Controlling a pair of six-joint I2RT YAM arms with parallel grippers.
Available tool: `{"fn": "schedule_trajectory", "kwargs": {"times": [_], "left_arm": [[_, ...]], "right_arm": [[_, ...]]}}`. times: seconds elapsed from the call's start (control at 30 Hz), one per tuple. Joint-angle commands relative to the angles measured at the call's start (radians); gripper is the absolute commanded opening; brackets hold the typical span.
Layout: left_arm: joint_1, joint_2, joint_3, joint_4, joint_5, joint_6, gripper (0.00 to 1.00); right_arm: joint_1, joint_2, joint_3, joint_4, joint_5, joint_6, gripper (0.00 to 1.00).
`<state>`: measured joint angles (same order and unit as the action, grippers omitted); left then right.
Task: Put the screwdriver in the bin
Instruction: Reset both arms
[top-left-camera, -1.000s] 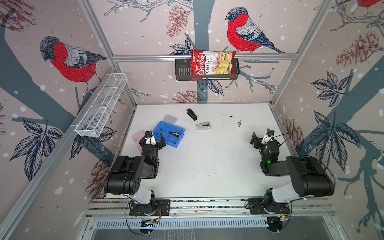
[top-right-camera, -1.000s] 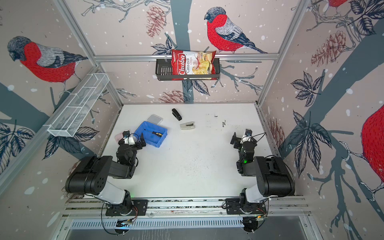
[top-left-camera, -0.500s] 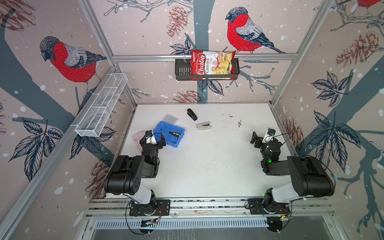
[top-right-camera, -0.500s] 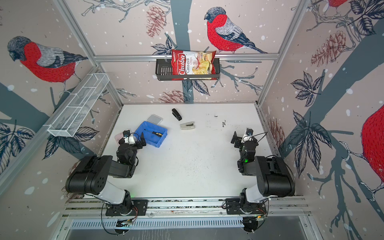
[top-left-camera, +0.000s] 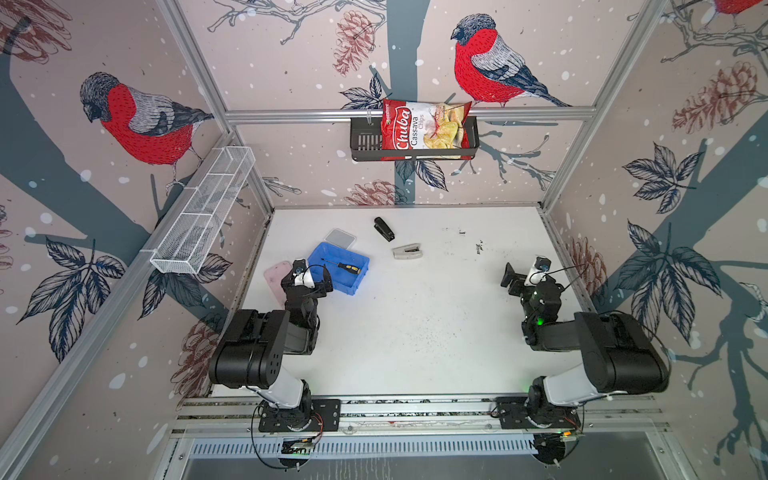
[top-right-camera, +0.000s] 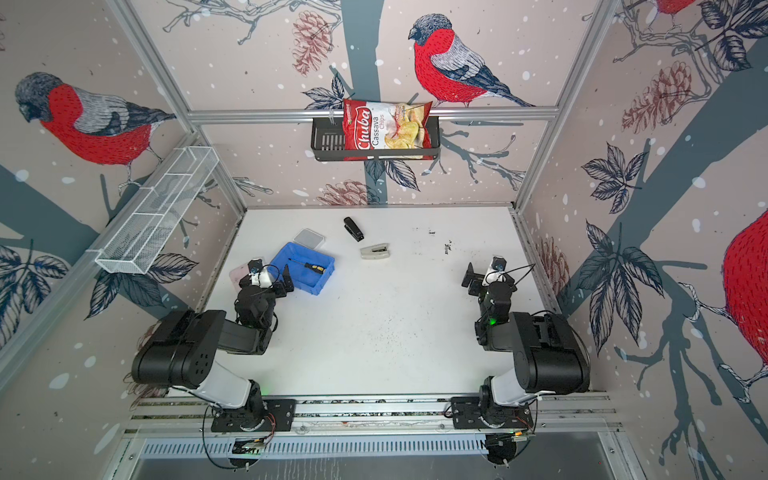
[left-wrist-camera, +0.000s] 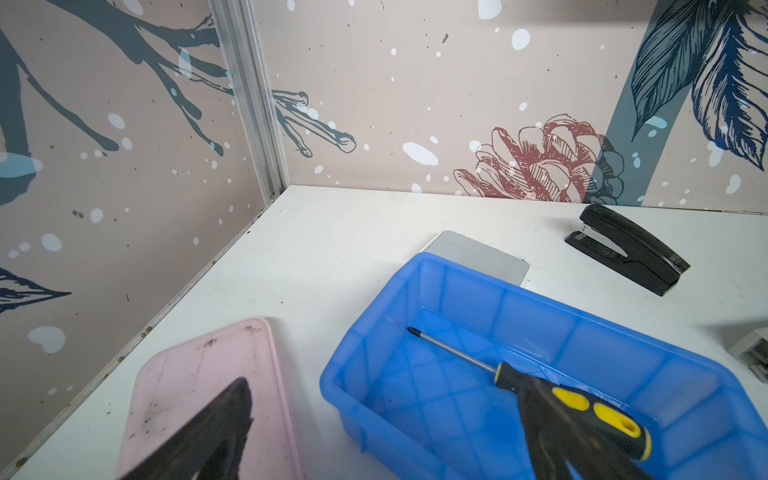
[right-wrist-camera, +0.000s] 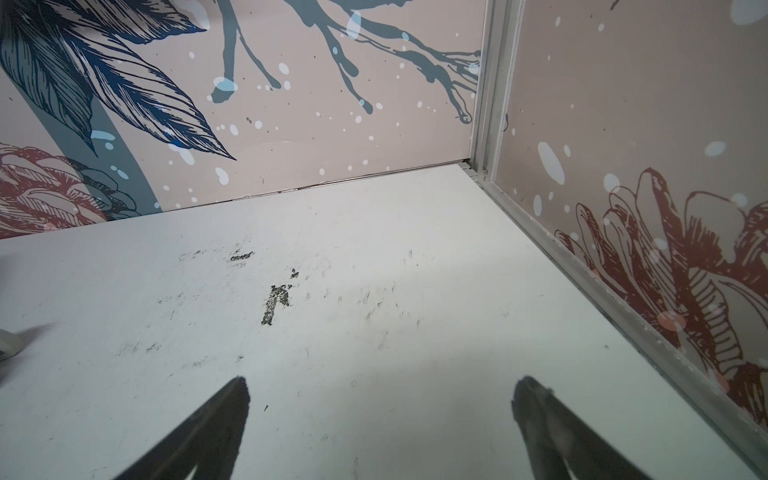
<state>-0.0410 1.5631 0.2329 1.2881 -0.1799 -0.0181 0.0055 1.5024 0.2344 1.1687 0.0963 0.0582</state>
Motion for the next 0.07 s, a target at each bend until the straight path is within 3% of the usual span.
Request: {"fn": "schedule_trajectory", "kwargs": {"times": [0.0, 0.03], "left_arm": [[0.000, -0.003, 0.002, 0.020, 0.000, 0.016, 0.98], [0.000, -0.005, -0.002, 0.026, 0.002, 0.016, 0.98]], "right_arm": [[-0.001, -0.003, 0.001, 0.026, -0.007, 0.011, 1.00], [0.000, -0.005, -0.001, 0.028, -0.005, 0.011, 1.00]]}}
